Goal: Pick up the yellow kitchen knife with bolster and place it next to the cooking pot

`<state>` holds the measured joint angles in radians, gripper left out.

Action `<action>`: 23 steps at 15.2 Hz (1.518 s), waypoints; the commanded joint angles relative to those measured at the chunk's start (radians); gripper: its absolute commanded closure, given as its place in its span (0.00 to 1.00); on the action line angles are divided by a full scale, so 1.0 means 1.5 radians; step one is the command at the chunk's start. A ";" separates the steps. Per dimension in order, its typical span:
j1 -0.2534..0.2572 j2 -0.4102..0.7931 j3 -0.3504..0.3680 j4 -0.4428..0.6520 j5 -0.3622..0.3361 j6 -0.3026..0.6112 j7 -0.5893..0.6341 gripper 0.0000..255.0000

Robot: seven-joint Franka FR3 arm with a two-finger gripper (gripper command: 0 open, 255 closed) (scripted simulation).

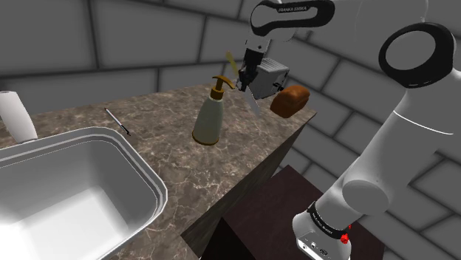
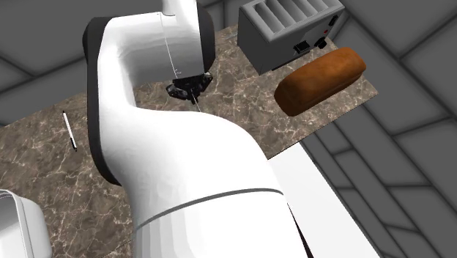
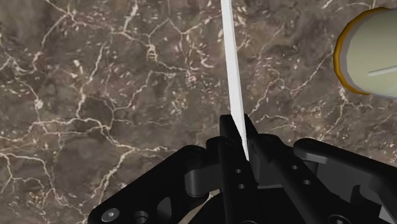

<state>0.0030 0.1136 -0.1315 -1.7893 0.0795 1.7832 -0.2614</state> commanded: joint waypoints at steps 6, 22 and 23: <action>-0.001 -0.007 -0.001 0.055 -0.002 -0.062 0.004 1.00; 0.044 -0.090 0.039 0.036 -0.003 -0.120 0.093 1.00; 0.052 -0.103 0.046 0.021 -0.002 -0.116 0.108 1.00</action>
<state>0.0709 -0.0230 -0.0714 -1.7312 0.0759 1.5985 -0.1197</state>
